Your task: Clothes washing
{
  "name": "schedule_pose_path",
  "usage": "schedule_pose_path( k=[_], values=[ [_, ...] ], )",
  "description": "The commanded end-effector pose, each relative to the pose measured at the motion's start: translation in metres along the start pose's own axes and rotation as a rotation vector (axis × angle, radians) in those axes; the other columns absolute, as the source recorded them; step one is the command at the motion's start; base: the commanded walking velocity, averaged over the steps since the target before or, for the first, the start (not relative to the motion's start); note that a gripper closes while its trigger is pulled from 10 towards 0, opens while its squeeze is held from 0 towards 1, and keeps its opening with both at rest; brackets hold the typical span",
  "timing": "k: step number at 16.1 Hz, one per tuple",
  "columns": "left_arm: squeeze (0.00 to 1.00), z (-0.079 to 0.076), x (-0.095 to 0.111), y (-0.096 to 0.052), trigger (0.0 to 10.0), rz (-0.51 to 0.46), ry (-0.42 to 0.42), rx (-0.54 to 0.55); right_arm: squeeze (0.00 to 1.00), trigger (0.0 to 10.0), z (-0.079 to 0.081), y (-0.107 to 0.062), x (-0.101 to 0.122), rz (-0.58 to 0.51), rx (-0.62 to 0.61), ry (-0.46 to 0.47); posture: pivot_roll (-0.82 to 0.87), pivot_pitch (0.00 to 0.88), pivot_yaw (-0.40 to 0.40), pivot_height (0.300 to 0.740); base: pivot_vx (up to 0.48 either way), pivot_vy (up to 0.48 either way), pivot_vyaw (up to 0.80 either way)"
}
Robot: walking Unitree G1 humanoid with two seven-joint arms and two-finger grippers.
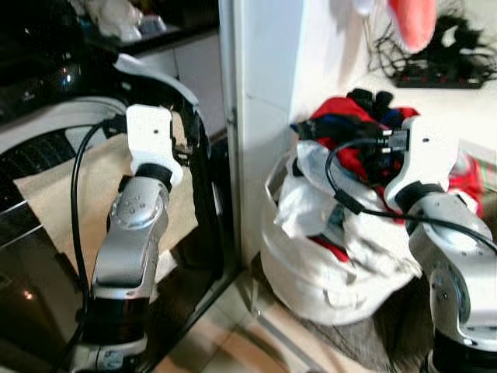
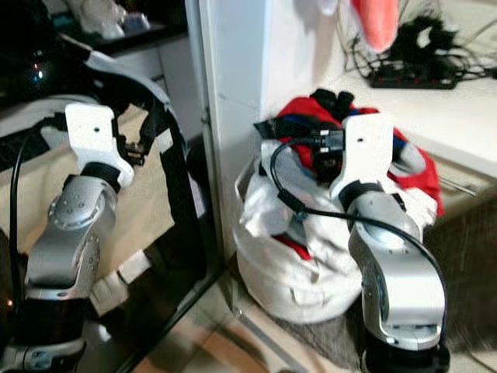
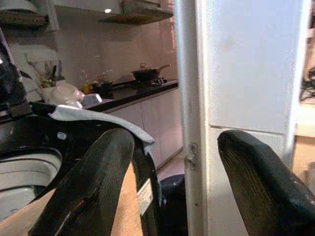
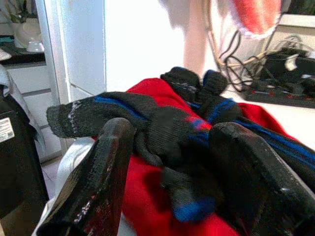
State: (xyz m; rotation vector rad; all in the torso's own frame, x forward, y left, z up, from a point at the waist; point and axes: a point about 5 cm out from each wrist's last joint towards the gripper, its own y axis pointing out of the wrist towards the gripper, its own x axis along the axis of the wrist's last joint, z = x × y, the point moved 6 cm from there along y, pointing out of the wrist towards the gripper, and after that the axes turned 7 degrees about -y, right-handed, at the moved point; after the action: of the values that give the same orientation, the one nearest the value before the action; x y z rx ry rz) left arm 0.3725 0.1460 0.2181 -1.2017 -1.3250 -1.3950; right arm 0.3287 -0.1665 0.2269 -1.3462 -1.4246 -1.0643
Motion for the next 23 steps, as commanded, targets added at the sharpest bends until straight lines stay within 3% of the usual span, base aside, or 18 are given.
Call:
schedule_pose_path(
  k=[1, 12, 15, 17, 18, 23],
  values=[
    [0.00, -0.003, -0.002, 0.001, 10.0, 0.016, 0.028, -0.020, 0.00, 10.0, -0.004, 0.000, 0.010, -0.036, 0.001, -0.001, -0.12, 0.000, 0.031, 0.740, 0.000, 0.000, 0.00],
    [0.00, -0.014, 0.002, 0.003, 10.0, -0.007, 0.033, -0.067, 0.00, 10.0, -0.004, -0.002, 0.010, -0.041, 0.017, 0.011, -0.12, 0.000, 0.043, 0.740, 0.000, 0.423, -0.24],
    [0.00, -0.019, -0.004, 0.002, 10.0, 0.013, 0.098, -0.066, 0.00, 10.0, -0.005, -0.003, 0.009, -0.040, 0.015, 0.009, -0.12, 0.000, 0.040, 0.740, 0.000, -0.320, 0.00],
    [0.00, -0.018, -0.006, 0.002, 10.0, 0.022, 0.067, -0.047, 0.00, 10.0, -0.006, -0.003, 0.010, -0.040, 0.011, 0.007, -0.12, 0.000, 0.039, 0.740, 0.000, -0.480, 0.00],
    [0.00, -0.019, -0.005, 0.002, 10.0, 0.014, 0.010, -0.052, 0.00, 10.0, -0.007, -0.003, 0.010, -0.040, 0.008, 0.005, -0.12, 0.000, 0.037, 0.740, 0.000, 0.000, 0.00],
    [0.00, -0.019, -0.011, -0.005, 10.0, 0.032, 0.039, -0.077, 0.00, 10.0, 0.005, -0.006, -0.006, 0.026, 0.093, -0.021, -0.11, 0.000, 0.024, 0.740, 0.000, 0.000, 0.00]
  ],
)
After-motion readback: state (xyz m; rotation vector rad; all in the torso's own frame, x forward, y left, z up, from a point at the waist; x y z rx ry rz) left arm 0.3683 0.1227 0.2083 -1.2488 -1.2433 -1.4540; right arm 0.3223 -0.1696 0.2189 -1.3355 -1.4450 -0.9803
